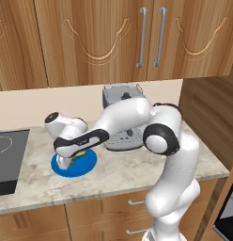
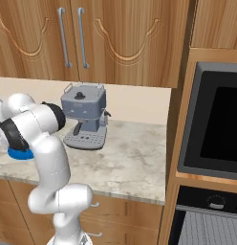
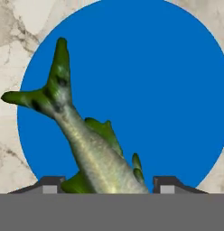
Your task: Place the fish on the rack of the oven, and slide the rack back inside. Close the oven door.
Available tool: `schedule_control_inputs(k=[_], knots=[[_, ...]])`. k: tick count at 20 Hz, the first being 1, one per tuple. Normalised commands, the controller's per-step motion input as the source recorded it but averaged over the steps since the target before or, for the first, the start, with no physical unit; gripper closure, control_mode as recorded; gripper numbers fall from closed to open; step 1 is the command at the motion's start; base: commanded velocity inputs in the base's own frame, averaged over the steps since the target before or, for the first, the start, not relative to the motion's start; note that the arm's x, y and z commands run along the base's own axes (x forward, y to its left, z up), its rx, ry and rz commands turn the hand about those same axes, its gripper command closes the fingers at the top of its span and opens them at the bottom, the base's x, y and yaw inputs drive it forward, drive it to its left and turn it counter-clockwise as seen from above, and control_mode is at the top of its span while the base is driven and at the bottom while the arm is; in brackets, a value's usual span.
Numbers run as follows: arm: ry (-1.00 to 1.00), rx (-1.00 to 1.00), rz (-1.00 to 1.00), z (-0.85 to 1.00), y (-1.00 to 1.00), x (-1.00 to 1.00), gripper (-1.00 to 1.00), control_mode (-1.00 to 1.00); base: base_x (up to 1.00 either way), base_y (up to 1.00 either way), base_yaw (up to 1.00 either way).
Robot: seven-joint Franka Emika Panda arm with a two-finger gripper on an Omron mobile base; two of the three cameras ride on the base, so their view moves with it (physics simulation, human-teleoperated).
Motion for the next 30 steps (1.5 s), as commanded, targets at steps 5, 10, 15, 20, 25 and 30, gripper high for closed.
schedule_control_inputs(k=[5, 10, 15, 20, 25, 30], knots=[[-0.32, 0.01, 0.01, 0.85, -0.46, -0.97, 1.00, -1.00, 0.00, 0.00, 0.00], [-0.19, 0.17, -0.10, 0.93, -0.80, -0.94, 1.00, -1.00, 0.00, 0.00, 0.00], [-0.08, 0.30, -0.15, 0.97, -0.96, -0.98, 1.00, -1.00, 0.00, 0.00, 0.00], [0.00, 0.33, -0.17, 0.71, -1.00, -0.92, 1.00, -1.00, 0.00, 0.00, 0.00], [0.00, 0.32, -0.16, 0.57, -1.00, -0.64, 1.00, -1.00, 0.00, 0.00, 0.00], [0.00, 0.23, -0.16, 0.58, -1.00, -0.46, 1.00, -1.00, 0.00, 0.00, 0.00]])
